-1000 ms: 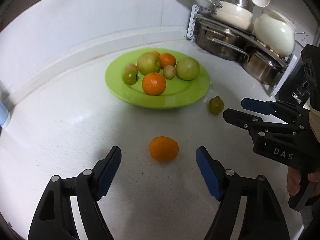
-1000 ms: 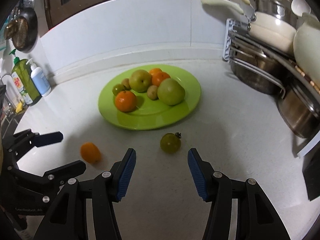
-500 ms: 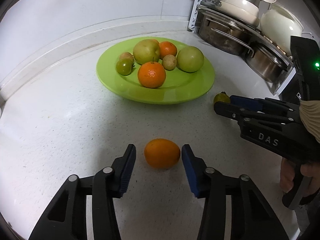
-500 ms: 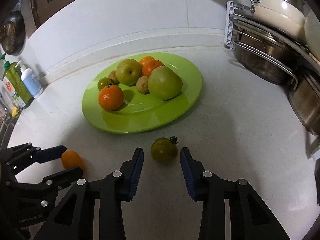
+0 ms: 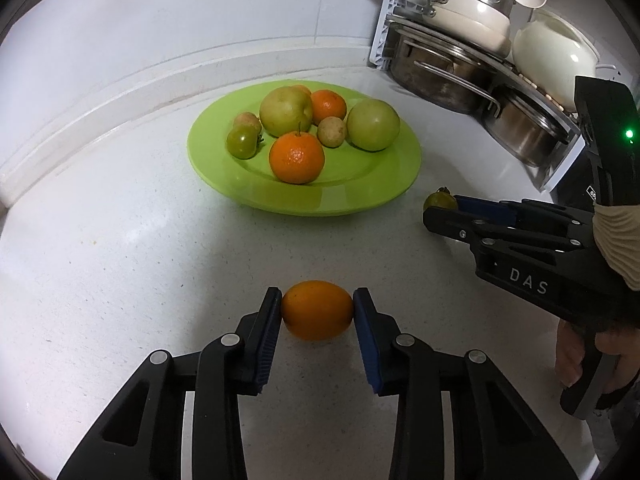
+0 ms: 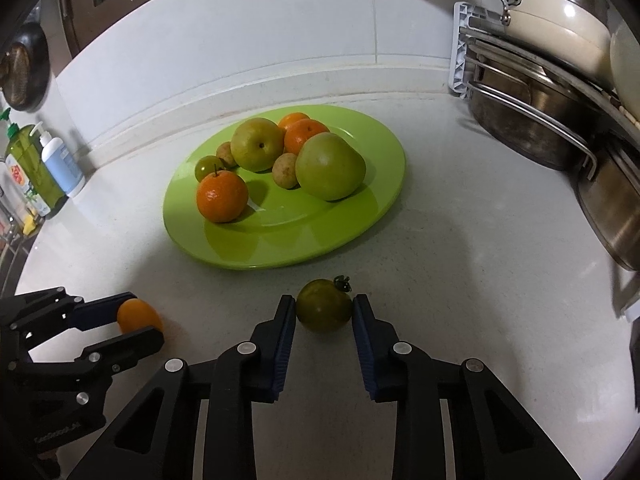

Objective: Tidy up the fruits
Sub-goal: 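Grasp the orange with the left tool while the right tool grasps the green tomato, then carry the orange with the left tool while the right tool carries the tomato over the plate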

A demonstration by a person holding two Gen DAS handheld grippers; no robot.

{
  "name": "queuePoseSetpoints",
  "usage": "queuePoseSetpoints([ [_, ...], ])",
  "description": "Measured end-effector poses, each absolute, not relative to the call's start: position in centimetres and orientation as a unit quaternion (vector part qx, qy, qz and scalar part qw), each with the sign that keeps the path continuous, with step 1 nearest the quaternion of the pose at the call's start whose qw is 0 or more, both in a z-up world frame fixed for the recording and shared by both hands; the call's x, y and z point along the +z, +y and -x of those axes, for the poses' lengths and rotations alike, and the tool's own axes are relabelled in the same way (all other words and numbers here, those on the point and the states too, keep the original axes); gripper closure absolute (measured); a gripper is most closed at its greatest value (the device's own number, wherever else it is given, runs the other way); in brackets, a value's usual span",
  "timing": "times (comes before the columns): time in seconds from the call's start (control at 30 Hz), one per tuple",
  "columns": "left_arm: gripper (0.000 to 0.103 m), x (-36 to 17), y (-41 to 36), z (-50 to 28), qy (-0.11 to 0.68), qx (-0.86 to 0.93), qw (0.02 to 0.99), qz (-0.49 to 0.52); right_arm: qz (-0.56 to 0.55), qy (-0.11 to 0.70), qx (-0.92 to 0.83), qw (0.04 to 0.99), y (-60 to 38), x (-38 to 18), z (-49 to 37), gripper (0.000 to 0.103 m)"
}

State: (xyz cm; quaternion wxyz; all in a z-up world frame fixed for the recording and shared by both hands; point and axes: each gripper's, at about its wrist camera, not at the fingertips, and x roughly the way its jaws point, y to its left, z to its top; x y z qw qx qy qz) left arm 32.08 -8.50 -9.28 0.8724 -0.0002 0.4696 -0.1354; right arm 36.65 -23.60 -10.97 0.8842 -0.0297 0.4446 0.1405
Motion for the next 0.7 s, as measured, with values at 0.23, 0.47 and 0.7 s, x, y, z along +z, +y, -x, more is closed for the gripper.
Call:
queuePoseSetpoints([
  [0.23, 0.067, -7.7, -8.3, -31.0, 0.446, -0.146, 0.883, -0.004, 0.032, 0.424, 0.139, 0.895, -23.5, -9.0, -35.0, 0.073],
  [0.47, 0.067, -5.6, -7.7, -29.9, 0.420, -0.155, 0.894, -0.002, 0.028, 0.392, 0.139, 0.909, -23.1, -6.2, -33.1, 0.073],
  [0.7, 0.067, -3.1, -7.0, -29.0, 0.387, -0.159, 0.908, -0.006, 0.027, 0.364, 0.143, 0.920, -22.3, -3.8, -32.0, 0.073],
])
